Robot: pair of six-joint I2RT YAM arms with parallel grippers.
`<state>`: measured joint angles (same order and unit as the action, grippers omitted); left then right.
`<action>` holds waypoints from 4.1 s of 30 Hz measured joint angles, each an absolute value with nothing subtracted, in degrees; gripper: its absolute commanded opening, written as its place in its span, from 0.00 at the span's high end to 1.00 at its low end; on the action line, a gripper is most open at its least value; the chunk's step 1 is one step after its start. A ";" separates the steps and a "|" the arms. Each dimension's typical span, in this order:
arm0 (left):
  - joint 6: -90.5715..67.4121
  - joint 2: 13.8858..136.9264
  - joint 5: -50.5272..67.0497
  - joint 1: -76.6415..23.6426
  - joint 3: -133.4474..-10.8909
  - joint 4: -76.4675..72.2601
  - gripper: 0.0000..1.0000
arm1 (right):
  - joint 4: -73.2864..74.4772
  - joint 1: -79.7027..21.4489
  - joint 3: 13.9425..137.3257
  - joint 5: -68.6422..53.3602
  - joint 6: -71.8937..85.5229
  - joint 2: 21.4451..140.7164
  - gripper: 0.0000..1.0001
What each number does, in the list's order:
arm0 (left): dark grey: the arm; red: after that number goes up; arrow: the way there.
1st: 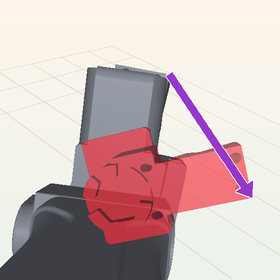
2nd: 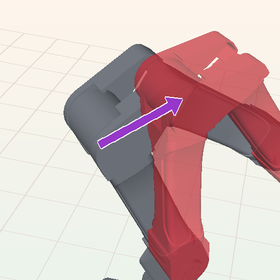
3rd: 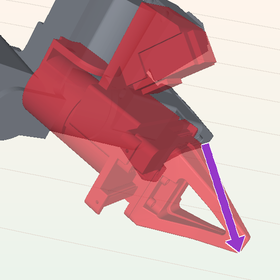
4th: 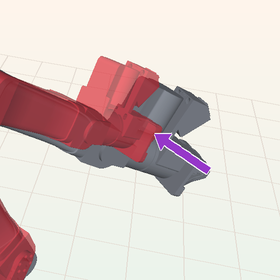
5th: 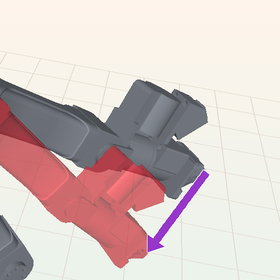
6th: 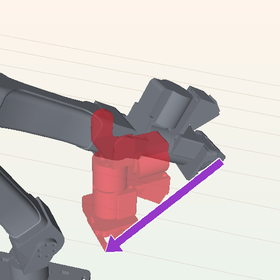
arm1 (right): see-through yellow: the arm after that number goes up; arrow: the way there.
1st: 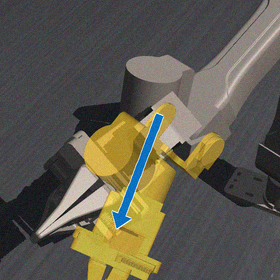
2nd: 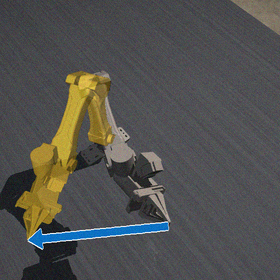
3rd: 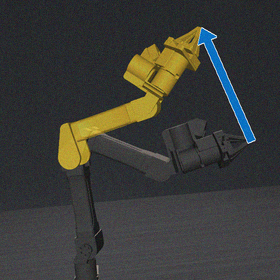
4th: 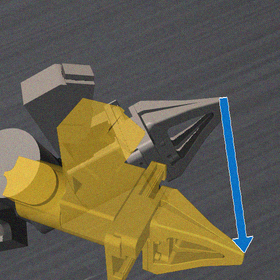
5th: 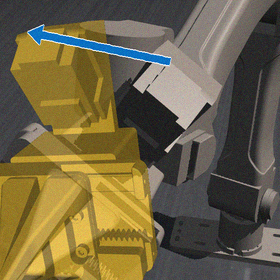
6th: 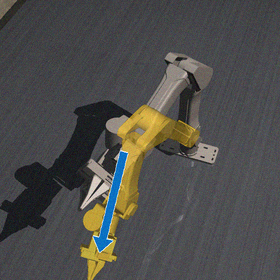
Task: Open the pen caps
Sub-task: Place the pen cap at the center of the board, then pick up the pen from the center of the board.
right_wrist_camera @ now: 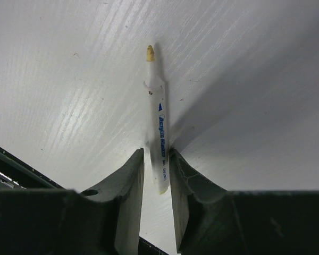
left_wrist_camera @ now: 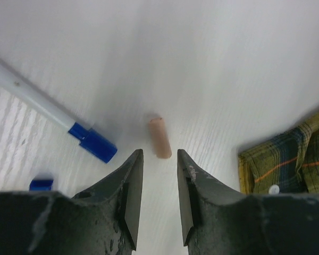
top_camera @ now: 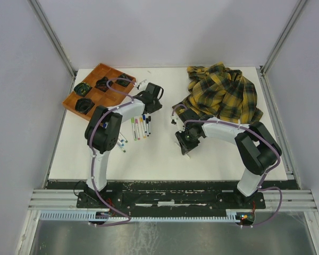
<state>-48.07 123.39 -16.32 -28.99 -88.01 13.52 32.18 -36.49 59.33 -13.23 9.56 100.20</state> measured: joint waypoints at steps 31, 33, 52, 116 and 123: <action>-31.31 64.03 -8.45 -28.86 -28.84 -10.79 0.29 | 38.04 -34.20 63.46 -15.70 2.48 92.60 0.48; -29.91 63.99 -8.47 -28.60 -28.91 -11.81 0.29 | 39.18 -33.19 64.84 -17.82 -0.05 90.32 0.46; -38.35 104.97 -18.26 -24.80 -74.67 8.80 0.43 | 45.63 -25.28 73.34 -38.89 -10.98 79.35 0.33; -42.96 127.11 -22.76 -23.97 -100.86 33.69 0.97 | 45.71 -23.07 71.35 -41.58 -11.44 78.70 0.33; -41.12 113.43 -17.41 -23.94 -92.05 29.45 0.97 | 45.74 -23.07 71.33 -43.00 -11.90 78.70 0.34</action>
<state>-41.12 113.43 -17.41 -23.94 -92.05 29.45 45.74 -23.07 71.33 -43.00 -11.90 78.70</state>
